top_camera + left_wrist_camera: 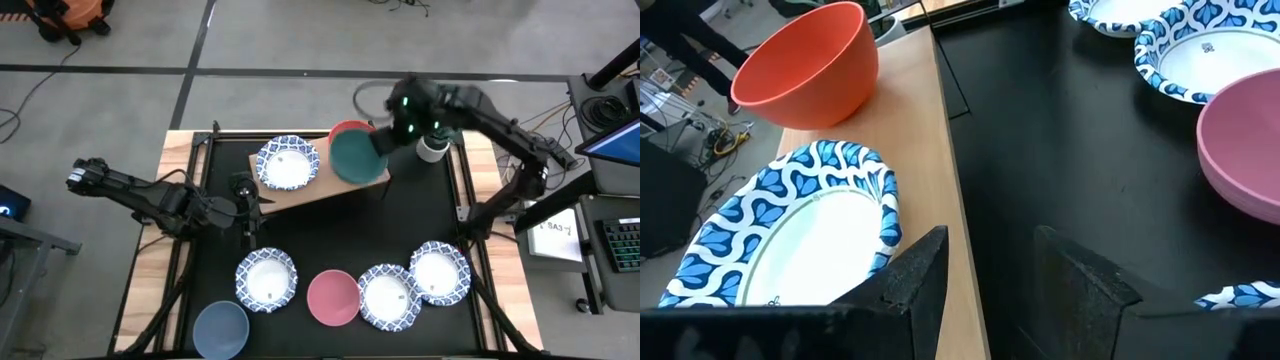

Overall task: Place and stack bowls onto a shelf
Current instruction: Stack the green bowl on top of the orange bowl

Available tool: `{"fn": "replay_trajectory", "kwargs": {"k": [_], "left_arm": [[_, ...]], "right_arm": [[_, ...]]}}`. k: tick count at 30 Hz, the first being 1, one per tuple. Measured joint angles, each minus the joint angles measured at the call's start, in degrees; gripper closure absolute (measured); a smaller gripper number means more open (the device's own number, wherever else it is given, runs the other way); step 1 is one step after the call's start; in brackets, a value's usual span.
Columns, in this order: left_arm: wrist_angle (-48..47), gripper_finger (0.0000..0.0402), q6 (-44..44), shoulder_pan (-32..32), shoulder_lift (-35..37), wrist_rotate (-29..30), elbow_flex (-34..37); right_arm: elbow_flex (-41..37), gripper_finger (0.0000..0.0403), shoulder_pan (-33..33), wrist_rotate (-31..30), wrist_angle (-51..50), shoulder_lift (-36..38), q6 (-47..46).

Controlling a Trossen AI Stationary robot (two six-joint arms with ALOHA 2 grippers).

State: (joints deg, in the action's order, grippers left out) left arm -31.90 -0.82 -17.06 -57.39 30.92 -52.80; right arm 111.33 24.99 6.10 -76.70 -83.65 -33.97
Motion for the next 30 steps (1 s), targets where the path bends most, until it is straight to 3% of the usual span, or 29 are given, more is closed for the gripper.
{"fn": "replay_trajectory", "kwargs": {"k": [6, 12, 22, 30], "left_arm": [[0.00, 0.0267, -0.17, 0.00, -0.02, 0.00, 0.00], [-0.54, 0.0267, -0.17, 0.00, -0.02, 0.00, 0.00], [-0.86, 0.0267, -0.17, 0.00, -0.04, 0.00, 0.00], [-0.96, 0.0267, -0.16, 0.00, -0.04, -0.02, 0.00]], "right_arm": [[3.35, 0.0394, 10.19, 5.03, -0.68, -4.06, 6.13], [5.32, 0.0394, 15.17, 7.80, -1.35, -9.94, 10.91], [8.84, 0.0394, 16.31, 8.97, -4.34, -16.03, 14.35], [9.44, 0.0386, 16.31, 6.05, -4.45, -16.64, 14.67]]}}
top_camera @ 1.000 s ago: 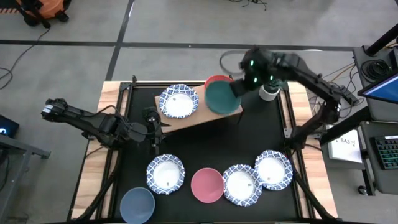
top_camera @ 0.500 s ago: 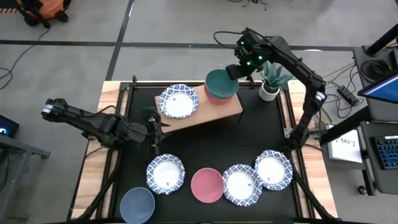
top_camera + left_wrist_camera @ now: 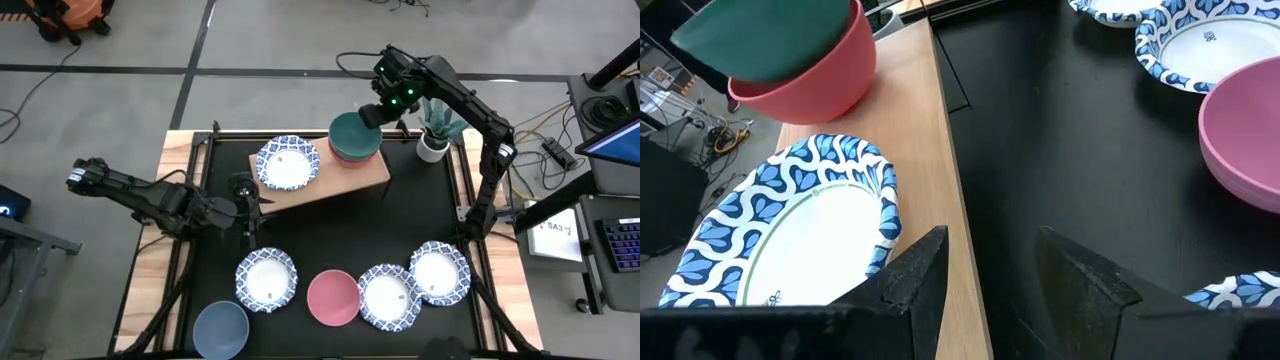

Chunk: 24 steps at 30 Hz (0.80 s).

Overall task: Place and stack bowls onto a shelf
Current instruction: Stack the green bowl on top of the orange bowl

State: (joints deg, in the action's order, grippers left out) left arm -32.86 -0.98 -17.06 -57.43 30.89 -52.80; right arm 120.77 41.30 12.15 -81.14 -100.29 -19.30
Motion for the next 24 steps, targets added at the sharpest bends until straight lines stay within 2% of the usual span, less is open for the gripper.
{"fn": "replay_trajectory", "kwargs": {"k": [10, 14, 18, 22, 24], "left_arm": [[-0.20, 0.0267, 0.01, 0.00, 0.00, 0.00, 0.00], [-0.19, 0.0267, 0.01, 0.00, 0.00, 0.00, 0.00], [-0.20, 0.0267, 0.01, 0.00, 0.00, 0.00, 0.00], [-0.20, 0.0267, 0.01, 0.00, 0.00, 0.00, 0.00], [-0.21, 0.0267, 0.01, 0.00, -0.01, 0.00, 0.00]], "right_arm": [[-0.04, 0.0320, 0.00, -1.71, 0.78, 0.08, 0.03], [0.00, 0.0306, 0.00, -1.96, 0.79, 1.13, 1.78], [-0.02, 0.0310, -0.54, -7.84, 2.34, 2.77, 4.74], [-0.27, 0.0338, -1.46, -9.24, 5.14, 3.15, 9.07], [-1.45, 0.0355, -2.66, -10.44, 9.84, 3.29, 11.93]]}}
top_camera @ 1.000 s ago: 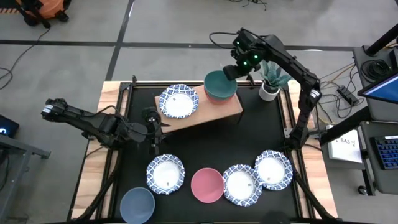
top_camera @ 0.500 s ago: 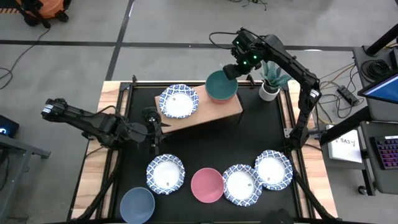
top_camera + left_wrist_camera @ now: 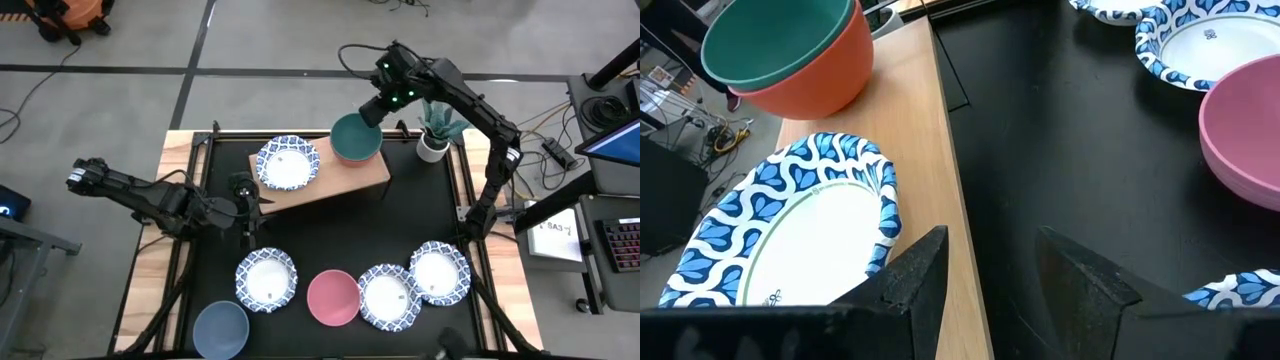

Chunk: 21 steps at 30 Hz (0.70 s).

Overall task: Place and stack bowls onto a shelf
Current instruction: Stack the green bowl on top of the orange bowl

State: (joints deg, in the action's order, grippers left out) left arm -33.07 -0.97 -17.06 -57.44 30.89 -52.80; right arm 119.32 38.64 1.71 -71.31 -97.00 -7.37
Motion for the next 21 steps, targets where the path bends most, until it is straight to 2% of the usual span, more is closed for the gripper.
{"fn": "replay_trajectory", "kwargs": {"k": [4, 8, 16, 21], "left_arm": [[-0.27, 0.0267, 0.00, 0.00, -0.01, 0.00, 0.00], [-0.84, 0.0267, 0.40, 0.00, -0.01, 0.00, 0.00], [-2.85, 0.0267, 1.59, 0.00, -0.01, -0.02, 0.00], [-3.50, 0.0267, 2.12, 0.00, -0.01, -0.02, 0.00]], "right_arm": [[-5.34, 0.0388, -2.83, -0.25, 17.11, 1.04, 6.18], [-12.62, 0.0393, -4.97, -0.25, 34.73, 1.55, 10.04], [-27.42, 0.0394, -5.31, -0.40, 55.38, 2.81, 12.73], [-38.84, 0.0394, -5.38, -0.29, 71.77, 5.88, 13.49]]}}
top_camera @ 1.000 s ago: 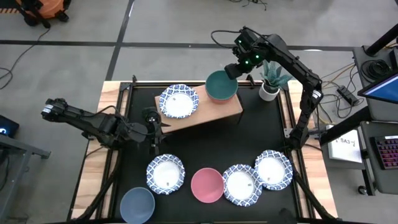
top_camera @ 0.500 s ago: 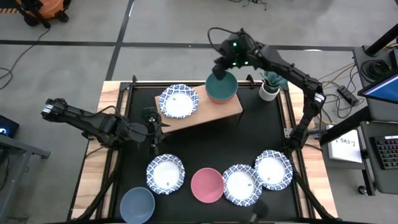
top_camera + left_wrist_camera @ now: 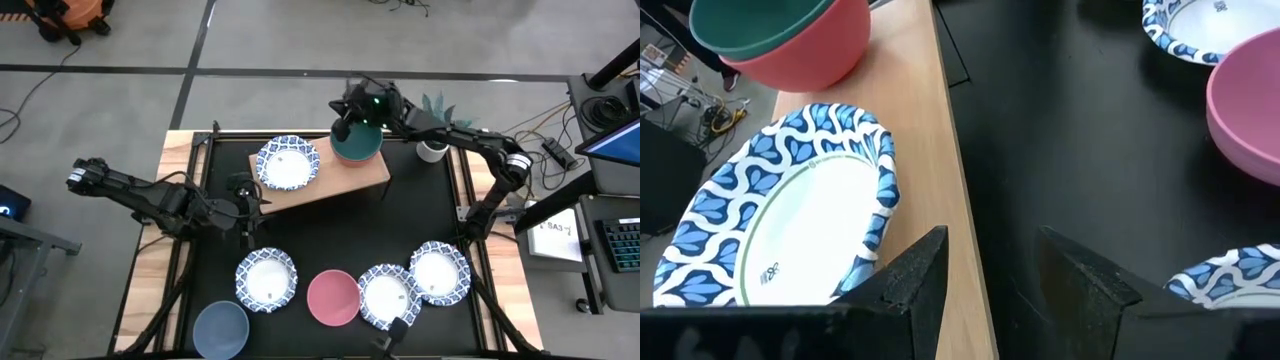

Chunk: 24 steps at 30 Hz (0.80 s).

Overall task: Place and stack bowls onto a shelf
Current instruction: Stack the green bowl on top of the orange bowl

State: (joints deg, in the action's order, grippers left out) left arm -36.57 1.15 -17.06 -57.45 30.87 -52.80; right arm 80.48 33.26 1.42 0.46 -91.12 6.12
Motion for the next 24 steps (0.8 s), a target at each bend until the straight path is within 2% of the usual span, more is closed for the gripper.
{"fn": "replay_trajectory", "kwargs": {"k": [5, 11, 24], "left_arm": [[0.06, 0.0267, 0.00, 0.00, 0.00, 0.00, 0.00], [0.52, 0.0267, 0.00, 0.00, 0.00, 0.02, 0.00], [0.52, 0.0267, -0.16, 0.00, 0.00, 0.02, 0.00]], "right_arm": [[-10.09, 0.0394, 0.02, -0.02, 16.71, 1.52, -0.03], [-17.18, 0.0394, 0.37, -0.42, 27.91, 1.52, -2.20], [-20.10, 0.0394, 0.52, -1.45, 31.03, 1.67, -4.03]]}}
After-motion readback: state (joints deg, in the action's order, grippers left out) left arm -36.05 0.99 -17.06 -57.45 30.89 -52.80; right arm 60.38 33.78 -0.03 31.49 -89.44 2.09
